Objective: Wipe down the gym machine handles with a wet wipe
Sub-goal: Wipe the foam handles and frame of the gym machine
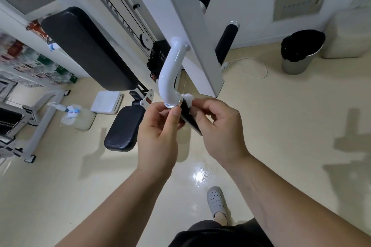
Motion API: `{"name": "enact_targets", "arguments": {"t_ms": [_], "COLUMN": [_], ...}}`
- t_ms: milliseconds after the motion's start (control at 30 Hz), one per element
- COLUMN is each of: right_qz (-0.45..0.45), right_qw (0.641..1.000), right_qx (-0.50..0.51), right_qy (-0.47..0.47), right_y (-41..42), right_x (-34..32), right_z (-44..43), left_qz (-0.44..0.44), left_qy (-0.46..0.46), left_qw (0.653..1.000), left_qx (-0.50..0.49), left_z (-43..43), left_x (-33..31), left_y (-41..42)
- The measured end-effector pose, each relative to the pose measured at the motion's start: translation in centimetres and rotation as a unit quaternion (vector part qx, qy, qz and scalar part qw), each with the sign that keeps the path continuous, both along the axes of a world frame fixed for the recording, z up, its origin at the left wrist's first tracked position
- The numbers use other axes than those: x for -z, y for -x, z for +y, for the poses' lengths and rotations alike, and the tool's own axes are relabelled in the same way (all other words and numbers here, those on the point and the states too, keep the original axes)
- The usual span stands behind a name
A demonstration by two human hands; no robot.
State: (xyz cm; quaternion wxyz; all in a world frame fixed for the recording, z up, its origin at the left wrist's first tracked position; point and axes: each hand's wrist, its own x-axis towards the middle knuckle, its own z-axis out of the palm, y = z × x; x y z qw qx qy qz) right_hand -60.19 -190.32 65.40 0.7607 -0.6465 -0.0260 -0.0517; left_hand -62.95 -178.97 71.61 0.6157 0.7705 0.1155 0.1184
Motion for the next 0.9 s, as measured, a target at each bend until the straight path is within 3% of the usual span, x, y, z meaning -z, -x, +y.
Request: {"name": "enact_targets", "arguments": {"t_ms": [200,333,400,600,667,800,867,900], "right_qz": [0.078,-0.056,-0.083,0.132,0.100,-0.107,-0.134,-0.104], "right_qw": [0.996,0.995,0.989,0.989,0.989,0.982,0.975,0.978], "right_qx": [0.003,0.051,0.082,0.045,0.053,0.104,0.106,0.093], "right_qy": [0.053,0.070,0.091,0.054,0.091,0.118,0.143,0.154], "right_y": [0.8,1.3,1.3,1.3,1.3,0.6,0.5,0.5], "right_x": [3.7,0.8,0.5,5.6,4.5,-0.3,0.2,1.5], "right_z": [-0.7,0.2,0.8,0.6,1.1,2.1,2.1,1.9], "left_qz": [-0.005,-0.002,0.000,0.009,0.012,0.018,0.021,0.022], "left_qy": [0.004,0.016,0.021,0.022,0.029,0.035,0.034,0.035], "left_qw": [1.000,1.000,0.999,0.999,0.999,0.999,0.999,0.999], "left_qx": [-0.011,-0.024,-0.026,-0.028,-0.031,-0.036,-0.034,-0.035], "left_z": [-0.3,-0.4,-0.6,-0.2,-0.3,-0.3,-0.2,-0.2], "left_x": [0.0,-0.2,-0.2,0.0,-0.1,-0.3,-0.3,-0.2], "left_y": [0.0,-0.1,-0.1,-0.2,-0.3,-0.2,-0.3,-0.3]}}
